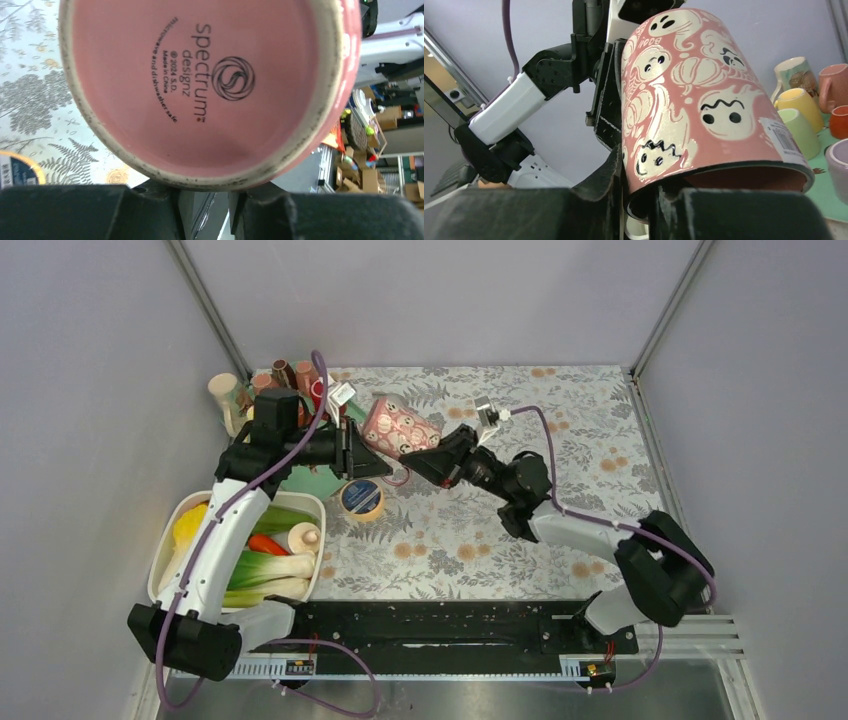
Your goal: Turn the mug right side up
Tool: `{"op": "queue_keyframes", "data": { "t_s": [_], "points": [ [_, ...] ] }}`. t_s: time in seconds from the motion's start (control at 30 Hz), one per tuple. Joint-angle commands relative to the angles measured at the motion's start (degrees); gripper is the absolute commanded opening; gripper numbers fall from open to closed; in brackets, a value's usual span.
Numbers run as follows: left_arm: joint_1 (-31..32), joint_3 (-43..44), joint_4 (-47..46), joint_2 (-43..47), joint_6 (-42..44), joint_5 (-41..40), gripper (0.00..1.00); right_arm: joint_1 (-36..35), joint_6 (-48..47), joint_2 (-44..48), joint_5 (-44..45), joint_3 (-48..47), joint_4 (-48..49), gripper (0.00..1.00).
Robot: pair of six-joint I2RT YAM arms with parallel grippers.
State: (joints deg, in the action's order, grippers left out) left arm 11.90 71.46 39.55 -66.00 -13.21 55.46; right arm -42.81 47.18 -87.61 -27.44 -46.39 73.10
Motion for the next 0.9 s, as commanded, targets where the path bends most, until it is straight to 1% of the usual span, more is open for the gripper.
{"op": "queue_keyframes", "data": {
  "t_s": [0.0, 0.03, 0.07, 0.1, 0.13, 0.23, 0.33, 0.43, 0.47, 0.5, 0.53, 0.57, 0.67, 0.73, 0.87],
  "points": [
    [0.5, 0.9, 0.1, 0.3, 15.5, -2.3, 0.39, 5.3, -2.1, 14.0, 5.5, 3.2, -5.1, 0.00],
    [0.4, 1.0, 0.7, 0.2, 16.6, -4.1, 0.62, 6.3, -5.1, 16.3, 6.0, 3.1, -10.2, 0.00],
    [0.4, 1.0, 0.9, 0.1, 17.2, -6.3, 0.80, 7.2, -8.9, 18.7, 6.8, 2.6, -19.4, 0.00],
    [0.2, 1.2, 1.0, 0.1, 17.6, -8.6, 0.96, 8.1, -13.1, 20.7, 8.0, 1.6, -27.5, 0.00],
    [-0.1, 1.7, 1.1, 0.2, 18.0, -11.6, 0.98, 9.7, -18.0, 22.6, 10.0, 0.0, -36.0, 0.00],
    [-1.7, 2.8, 1.2, 0.5, 20.7, -23.6, 0.99, 15.7, -30.4, 24.8, 16.8, -6.8, -59.2, 0.00],
    [-2.7, 2.3, 1.5, 0.7, 24.9, -32.8, 0.99, 24.5, -37.8, 22.0, 20.1, -15.1, -78.4, 0.00],
    [-3.0, 0.6, 2.0, 0.0, 28.6, -39.1, 0.99, 31.4, -44.6, 15.6, 23.8, -24.1, -94.5, 0.00],
    [-3.2, -0.1, 2.1, -0.4, 29.5, -41.0, 0.99, 33.1, -46.5, 12.5, 24.8, -28.8, -99.3, 0.00],
    [-3.5, -0.7, 2.2, -0.7, 30.4, -42.3, 0.99, 35.1, -49.3, 9.3, 25.3, -32.3, -104.2, 0.00],
    [-4.0, -1.2, 2.4, -1.2, 31.2, -42.8, 0.99, 37.0, -49.9, 6.0, 25.7, -34.5, -108.5, 0.00],
    [-4.6, -1.8, 2.5, -1.5, 31.9, -43.1, 0.99, 38.8, -50.6, 2.5, 25.8, -39.2, -112.3, 0.00],
    [-6.5, -2.7, 3.0, -3.2, 33.5, -43.2, 0.99, 42.3, -51.0, -6.0, 27.1, -47.6, -120.9, 0.00],
    [-7.4, -3.2, 3.4, -4.3, 34.1, -43.3, 0.99, 42.5, -51.9, -10.1, 30.0, -50.5, -123.1, 0.00],
    [-8.6, -4.8, 3.1, -5.9, 35.6, -43.7, 0.99, 45.9, -53.2, -18.1, 33.4, -55.4, -125.7, 0.00]
  ]
}}
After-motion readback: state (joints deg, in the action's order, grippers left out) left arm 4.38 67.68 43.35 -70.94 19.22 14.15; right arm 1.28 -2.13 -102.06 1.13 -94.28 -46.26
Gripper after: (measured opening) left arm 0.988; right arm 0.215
